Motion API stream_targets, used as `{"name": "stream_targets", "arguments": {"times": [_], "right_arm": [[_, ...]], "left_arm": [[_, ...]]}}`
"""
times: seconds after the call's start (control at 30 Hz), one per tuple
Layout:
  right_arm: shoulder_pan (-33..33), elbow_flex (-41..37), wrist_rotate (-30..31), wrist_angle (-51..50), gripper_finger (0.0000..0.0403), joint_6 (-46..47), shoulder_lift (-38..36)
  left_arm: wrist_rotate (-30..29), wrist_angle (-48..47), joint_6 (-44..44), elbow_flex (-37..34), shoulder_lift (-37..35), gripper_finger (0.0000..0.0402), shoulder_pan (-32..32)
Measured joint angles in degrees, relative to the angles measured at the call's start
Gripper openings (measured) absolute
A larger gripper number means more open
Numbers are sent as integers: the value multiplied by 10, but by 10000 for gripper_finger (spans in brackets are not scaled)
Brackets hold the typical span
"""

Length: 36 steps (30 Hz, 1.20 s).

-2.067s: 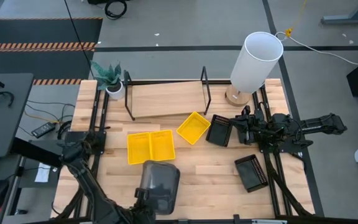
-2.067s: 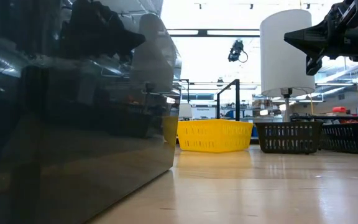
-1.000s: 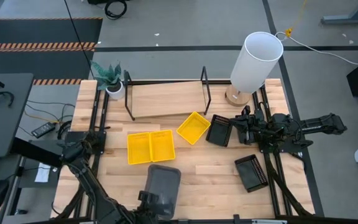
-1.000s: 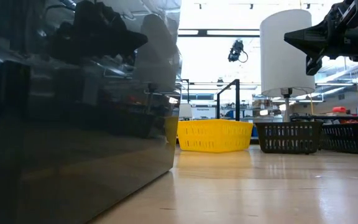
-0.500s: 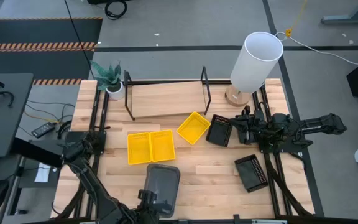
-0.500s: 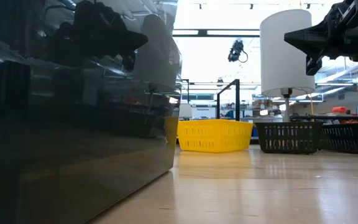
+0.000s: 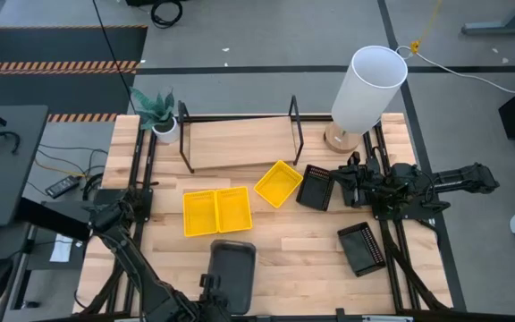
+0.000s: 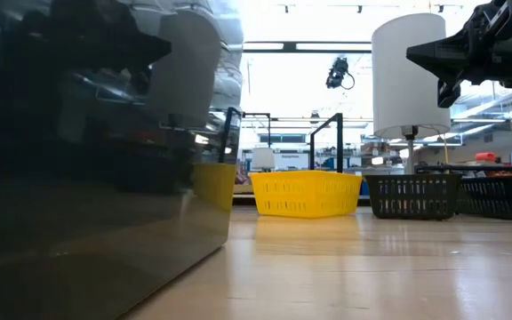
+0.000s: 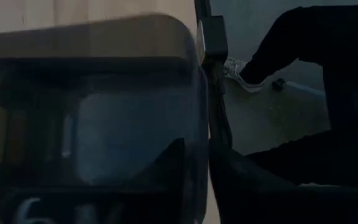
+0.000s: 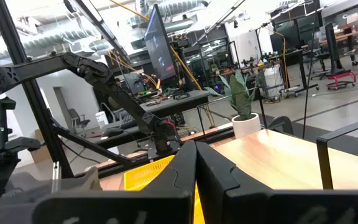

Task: Stack baskets on shelf by color
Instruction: Stack the right large black bin on top of the left large black bin, then put the stacked large black bins on the shelf

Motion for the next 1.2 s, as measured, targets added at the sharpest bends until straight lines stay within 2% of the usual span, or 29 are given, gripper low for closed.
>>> {"name": "stream_targets", "arguments": {"times": [0.27,0.5,0.87,1.07,1.2], "right_arm": [[0,0,0,0,16,0,0],[0,0,0,0,16,0,0],[0,0,0,0,16,0,0],[0,0,0,0,16,0,0],[0,0,0,0,16,0,0]], "left_arm": [[6,8,-17,0,0,160,4],[48,42,-44,0,0,195,13],[75,32,-30,1,55,198,31],[116,29,-43,0,79,184,41],[118,24,-45,0,86,170,42]]}}
